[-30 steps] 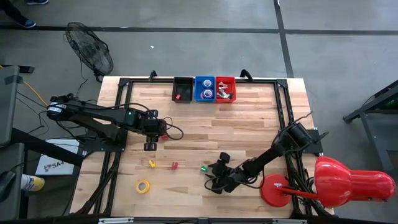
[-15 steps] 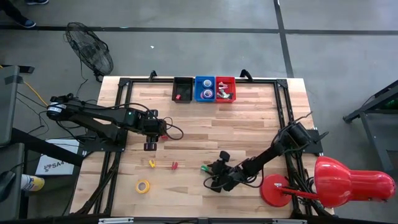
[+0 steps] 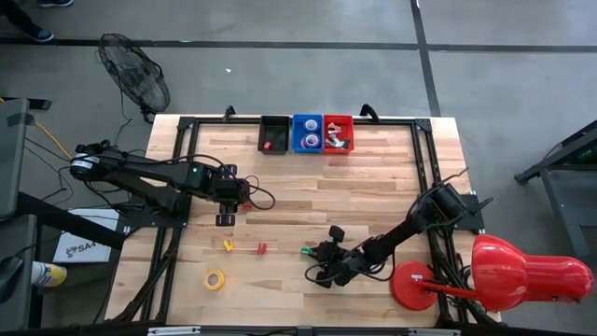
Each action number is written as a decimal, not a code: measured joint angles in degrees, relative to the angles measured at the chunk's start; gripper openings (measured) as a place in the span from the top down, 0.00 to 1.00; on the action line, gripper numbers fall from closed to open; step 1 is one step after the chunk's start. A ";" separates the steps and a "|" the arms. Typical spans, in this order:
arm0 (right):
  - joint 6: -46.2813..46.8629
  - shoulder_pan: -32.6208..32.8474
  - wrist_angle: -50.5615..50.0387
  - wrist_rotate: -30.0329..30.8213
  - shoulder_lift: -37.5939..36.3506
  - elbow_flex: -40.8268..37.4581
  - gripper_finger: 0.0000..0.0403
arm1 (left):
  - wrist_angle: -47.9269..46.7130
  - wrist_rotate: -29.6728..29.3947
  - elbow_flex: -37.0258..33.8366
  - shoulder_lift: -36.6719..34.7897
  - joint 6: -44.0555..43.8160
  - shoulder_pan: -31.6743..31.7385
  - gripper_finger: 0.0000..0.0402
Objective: Pick and place Stapler, Stapler remover, tape
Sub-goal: Put the green stapler into the black bin
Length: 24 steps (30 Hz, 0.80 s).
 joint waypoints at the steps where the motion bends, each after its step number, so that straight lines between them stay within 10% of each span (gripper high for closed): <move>1: -0.02 0.00 0.00 -0.05 0.00 0.00 0.86 | 0.00 0.00 0.00 0.00 0.00 0.00 0.60; 24: -2.14 -0.59 -0.54 -1.35 -3.36 -0.21 0.91 | 1.03 0.09 0.00 0.00 0.00 -0.01 0.60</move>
